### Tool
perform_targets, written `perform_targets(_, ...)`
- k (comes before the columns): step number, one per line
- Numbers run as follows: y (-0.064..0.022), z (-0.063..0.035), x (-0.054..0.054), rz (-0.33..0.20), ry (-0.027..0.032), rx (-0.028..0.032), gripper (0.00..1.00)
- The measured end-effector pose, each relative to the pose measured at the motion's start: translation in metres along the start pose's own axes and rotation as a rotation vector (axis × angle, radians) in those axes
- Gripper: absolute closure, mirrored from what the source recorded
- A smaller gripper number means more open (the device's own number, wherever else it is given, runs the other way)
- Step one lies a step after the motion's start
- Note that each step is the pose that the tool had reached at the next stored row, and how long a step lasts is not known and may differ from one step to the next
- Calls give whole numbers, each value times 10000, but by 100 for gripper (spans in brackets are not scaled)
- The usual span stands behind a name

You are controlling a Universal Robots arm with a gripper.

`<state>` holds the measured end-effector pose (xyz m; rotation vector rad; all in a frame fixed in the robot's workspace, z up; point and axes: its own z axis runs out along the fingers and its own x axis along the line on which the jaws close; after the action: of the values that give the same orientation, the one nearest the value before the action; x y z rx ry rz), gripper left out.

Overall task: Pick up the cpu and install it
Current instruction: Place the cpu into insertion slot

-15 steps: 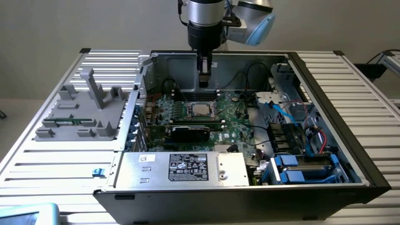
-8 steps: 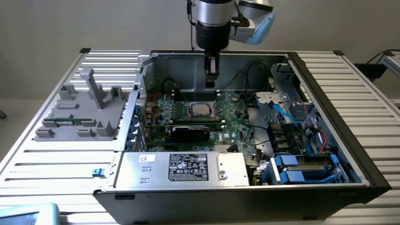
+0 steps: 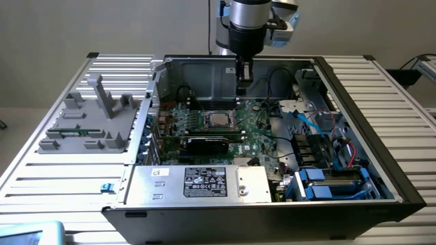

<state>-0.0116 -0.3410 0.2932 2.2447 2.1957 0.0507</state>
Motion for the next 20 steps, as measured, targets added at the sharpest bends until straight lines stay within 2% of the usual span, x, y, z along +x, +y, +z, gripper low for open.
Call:
perform_targets(5, 160, 44, 3, 5, -2, 1, 89)
perform_targets(11, 262, 120, 4, 28, -2, -28, 89)
perform_targets(20, 433, 281, 4, 81, -4, -32, 89)
